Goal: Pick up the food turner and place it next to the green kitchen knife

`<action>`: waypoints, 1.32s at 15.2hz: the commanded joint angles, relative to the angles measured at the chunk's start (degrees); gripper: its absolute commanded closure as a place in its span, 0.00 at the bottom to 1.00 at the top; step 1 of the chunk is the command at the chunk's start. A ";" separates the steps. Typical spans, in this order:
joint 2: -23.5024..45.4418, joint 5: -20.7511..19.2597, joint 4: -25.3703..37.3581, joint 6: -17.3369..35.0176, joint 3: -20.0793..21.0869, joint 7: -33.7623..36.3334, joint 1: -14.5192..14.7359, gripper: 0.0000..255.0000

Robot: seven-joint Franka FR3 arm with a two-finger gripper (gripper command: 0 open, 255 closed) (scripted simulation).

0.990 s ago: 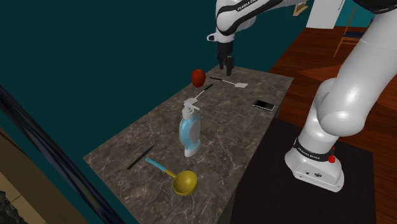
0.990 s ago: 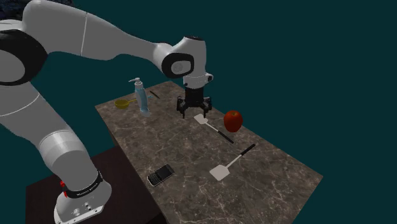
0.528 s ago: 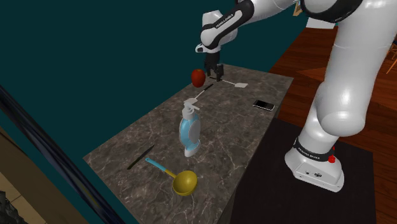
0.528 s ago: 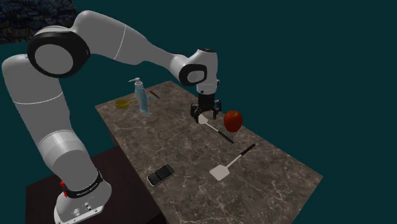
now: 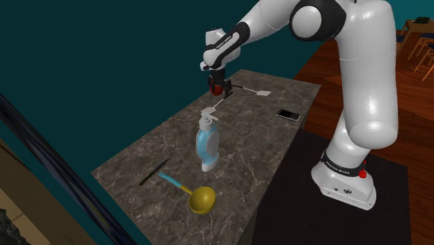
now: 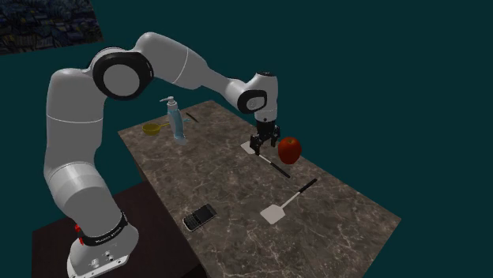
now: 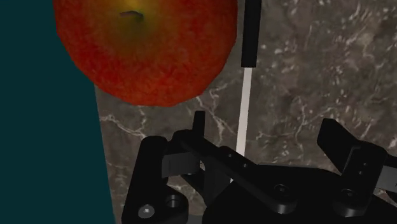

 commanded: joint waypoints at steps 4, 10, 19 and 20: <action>2.55 0.57 -0.13 2.79 0.64 -1.51 -0.43 0.00; 4.17 1.08 -0.67 4.91 0.91 -1.84 -0.75 0.00; 4.16 1.08 -0.67 4.90 0.91 -1.83 -0.74 1.00; 4.16 1.08 -0.67 4.90 0.91 -1.83 -0.74 1.00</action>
